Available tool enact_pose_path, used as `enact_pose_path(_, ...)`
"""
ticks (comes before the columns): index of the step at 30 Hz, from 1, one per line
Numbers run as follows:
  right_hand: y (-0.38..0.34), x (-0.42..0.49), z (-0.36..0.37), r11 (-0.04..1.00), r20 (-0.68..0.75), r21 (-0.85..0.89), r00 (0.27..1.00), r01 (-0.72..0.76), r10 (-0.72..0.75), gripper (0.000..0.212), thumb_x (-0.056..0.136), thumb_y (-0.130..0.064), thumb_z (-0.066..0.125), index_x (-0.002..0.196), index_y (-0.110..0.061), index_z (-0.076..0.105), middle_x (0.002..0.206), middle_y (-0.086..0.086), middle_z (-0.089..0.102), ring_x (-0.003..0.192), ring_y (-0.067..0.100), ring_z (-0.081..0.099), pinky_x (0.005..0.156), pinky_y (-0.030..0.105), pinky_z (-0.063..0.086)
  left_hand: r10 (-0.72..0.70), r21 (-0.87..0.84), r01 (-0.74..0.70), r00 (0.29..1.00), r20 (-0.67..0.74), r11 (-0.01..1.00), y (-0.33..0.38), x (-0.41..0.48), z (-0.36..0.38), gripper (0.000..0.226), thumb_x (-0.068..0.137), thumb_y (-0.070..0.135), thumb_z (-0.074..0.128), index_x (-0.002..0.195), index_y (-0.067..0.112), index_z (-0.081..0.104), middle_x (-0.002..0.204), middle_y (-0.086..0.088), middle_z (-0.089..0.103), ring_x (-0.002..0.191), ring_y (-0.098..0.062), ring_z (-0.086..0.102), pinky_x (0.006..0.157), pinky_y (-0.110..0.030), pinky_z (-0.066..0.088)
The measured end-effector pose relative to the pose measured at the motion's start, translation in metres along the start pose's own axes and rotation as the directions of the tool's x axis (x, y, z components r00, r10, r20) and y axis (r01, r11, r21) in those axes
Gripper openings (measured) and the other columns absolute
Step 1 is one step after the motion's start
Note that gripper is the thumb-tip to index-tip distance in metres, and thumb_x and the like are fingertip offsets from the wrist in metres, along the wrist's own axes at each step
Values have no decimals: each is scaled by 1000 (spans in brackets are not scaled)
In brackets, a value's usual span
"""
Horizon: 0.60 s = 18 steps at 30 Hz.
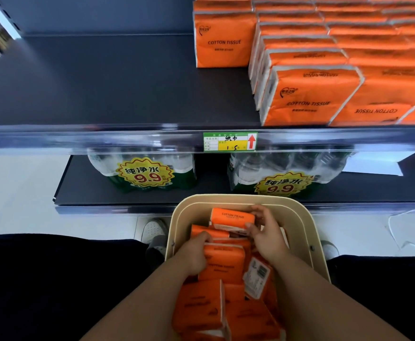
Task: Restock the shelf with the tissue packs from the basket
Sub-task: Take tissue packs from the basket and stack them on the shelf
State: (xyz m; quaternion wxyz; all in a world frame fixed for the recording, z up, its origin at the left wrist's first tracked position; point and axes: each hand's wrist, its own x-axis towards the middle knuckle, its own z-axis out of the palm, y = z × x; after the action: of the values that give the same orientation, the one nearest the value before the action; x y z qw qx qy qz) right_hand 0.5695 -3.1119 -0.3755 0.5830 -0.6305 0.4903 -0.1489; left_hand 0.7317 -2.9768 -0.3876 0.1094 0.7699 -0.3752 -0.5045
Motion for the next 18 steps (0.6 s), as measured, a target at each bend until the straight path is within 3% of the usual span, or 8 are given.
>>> enact_pose_path(4, -8, 4, -6, 985, -144, 170, 989, -16, 41, 25, 95, -9, 57, 117, -21, 53, 116, -1, 61, 100, 14, 63, 70, 29, 56, 34, -74, -35, 999, -14, 997, 0, 0, -1, 49, 79, -1, 61, 99, 41, 46, 100, 3, 58, 92, -16, 59, 71, -31, 49)
enact_pose_path(7, -10, 6, -11, 975, -172, 217, 982, -46, 84, 23, 95, -11, 59, 116, -18, 55, 116, 2, 62, 98, 17, 64, 73, 32, 56, 31, -183, -37, 999, -35, 982, 3, 1, -3, 59, 72, -1, 67, 109, 40, 45, 111, 3, 59, 100, -16, 59, 81, -39, 54)
enact_pose_path(10, -7, 4, -13, 967, -157, 244, 981, -76, 116, 22, 95, -13, 58, 115, -20, 58, 114, 0, 64, 95, 17, 66, 74, 34, 57, -4, -280, -11, 999, -51, 960, 8, 1, -4, 85, 72, -2, 69, 133, 41, 27, 117, 2, 55, 107, -16, 56, 90, -42, 53)
enact_pose_path(13, -3, 1, -15, 972, -133, 200, 980, -120, 148, 13, 95, -17, 58, 106, -22, 63, 109, 4, 68, 87, 15, 68, 67, 31, 56, -33, -346, 21, 999, -30, 938, 9, 0, -4, 118, 72, -5, 73, 149, 44, -2, 122, 0, 56, 111, -15, 54, 83, -32, 49)
enact_pose_path(14, -2, 0, -15, 969, -109, 193, 978, -152, 175, 11, 96, -20, 58, 105, -23, 63, 108, 5, 68, 87, 17, 68, 68, 36, 58, -32, -339, 26, 999, -13, 940, 9, 0, -4, 120, 70, -5, 73, 150, 44, -2, 126, 0, 55, 113, -17, 54, 81, -32, 50)
enact_pose_path(16, -3, -4, -16, 958, -56, 183, 971, -219, 232, 14, 96, -28, 58, 109, -25, 62, 107, 3, 68, 89, 21, 68, 66, 43, 58, -29, -323, 26, 1000, -3, 946, 7, 0, -4, 112, 65, -4, 74, 150, 43, 17, 130, -1, 52, 117, -23, 54, 86, -41, 54)
enact_pose_path(18, -7, -7, -17, 937, -35, 183, 951, -297, 308, 19, 95, -39, 56, 111, -30, 59, 104, 2, 69, 88, 22, 68, 60, 34, 51, -38, -322, 34, 999, -4, 946, 3, 1, -3, 106, 60, -2, 74, 148, 39, 30, 125, 0, 54, 116, -25, 54, 92, -49, 53)
